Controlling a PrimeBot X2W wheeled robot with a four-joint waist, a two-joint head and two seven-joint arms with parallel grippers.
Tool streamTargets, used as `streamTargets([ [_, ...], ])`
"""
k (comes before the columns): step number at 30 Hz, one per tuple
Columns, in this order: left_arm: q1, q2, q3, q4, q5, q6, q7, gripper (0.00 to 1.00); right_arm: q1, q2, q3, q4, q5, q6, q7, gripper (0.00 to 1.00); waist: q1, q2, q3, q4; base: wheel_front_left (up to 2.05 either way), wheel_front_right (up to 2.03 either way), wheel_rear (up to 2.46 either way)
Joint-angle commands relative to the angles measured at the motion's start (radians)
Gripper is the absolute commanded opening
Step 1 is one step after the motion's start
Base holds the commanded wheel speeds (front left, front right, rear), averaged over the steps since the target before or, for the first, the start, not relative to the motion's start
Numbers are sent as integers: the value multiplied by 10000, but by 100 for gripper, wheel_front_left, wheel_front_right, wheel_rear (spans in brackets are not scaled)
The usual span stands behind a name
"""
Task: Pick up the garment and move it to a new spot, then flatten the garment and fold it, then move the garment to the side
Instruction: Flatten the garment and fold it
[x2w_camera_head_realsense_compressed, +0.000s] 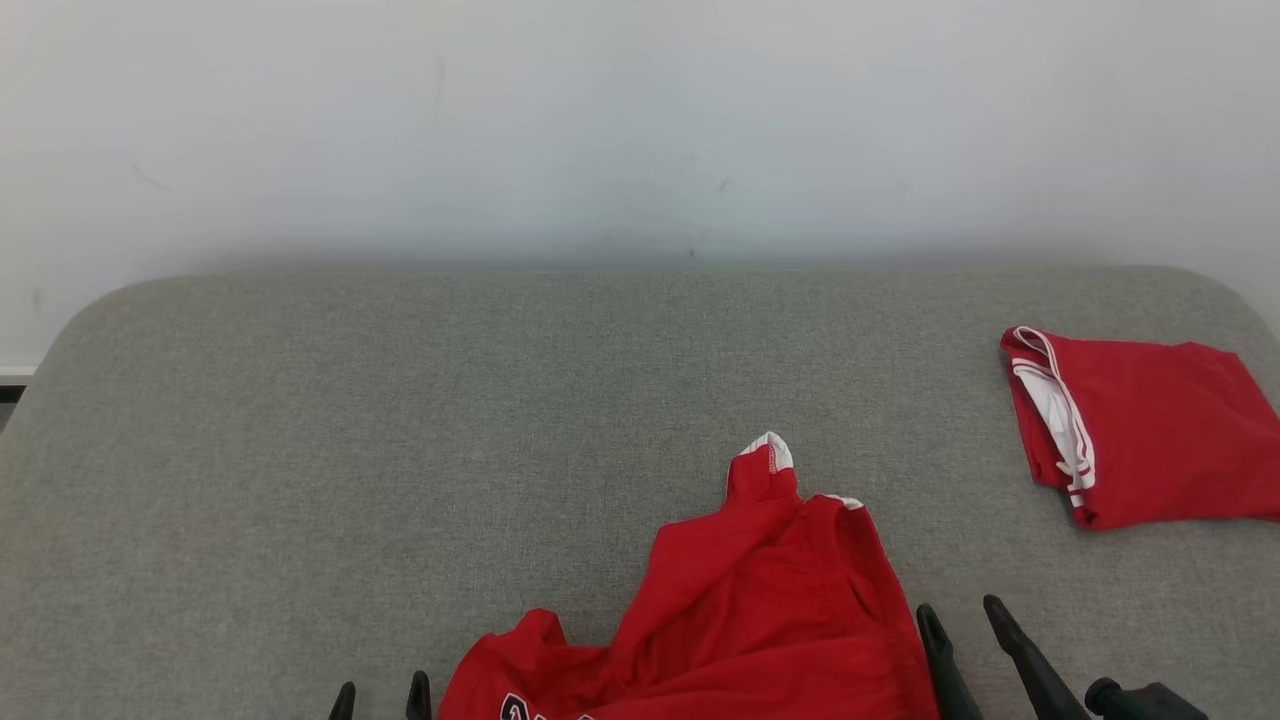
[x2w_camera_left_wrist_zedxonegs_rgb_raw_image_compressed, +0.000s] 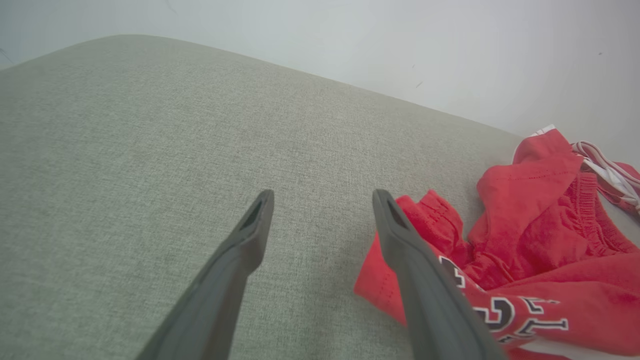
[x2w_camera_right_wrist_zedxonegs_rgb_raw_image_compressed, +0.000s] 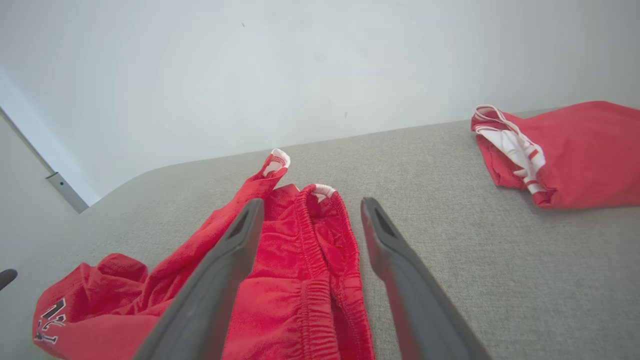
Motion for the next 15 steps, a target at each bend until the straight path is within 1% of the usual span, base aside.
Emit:
streamTargets([
  [1, -62, 2, -28, 32, 118, -18, -34, 100, 191, 160, -120, -139, -82, -20, -28, 100, 0, 0, -6, -13, 0, 0, 0],
  [4, -132, 1, -187, 100, 193, -105, -34, 100, 449, 629, -619, -434, -317, -20, -18, 100, 0, 0, -17, -46, 0, 0, 0],
  [7, -308, 2, -397, 260, 331, -189, -34, 100, 618, 1077, -807, -378, -579, -20, -18, 100, 0, 0, -2, -138, 0, 0, 0],
  [12, -677, 7, -680, 898, 866, -297, -34, 100, 683, 1347, -542, -134, -949, -20, -20, 100, 0, 0, 68, -447, 0, 0, 0],
  [14, -901, 17, -648, 1297, 814, -325, -34, 100, 576, 1395, -499, -22, -994, -20, -20, 100, 0, 0, 108, -586, 0, 0, 0],
  [15, -918, 16, -665, 1764, 651, -337, -32, 100, 518, 1407, -518, 13, -1007, -20, -20, 100, 0, 0, 118, -649, 0, 0, 0],
])
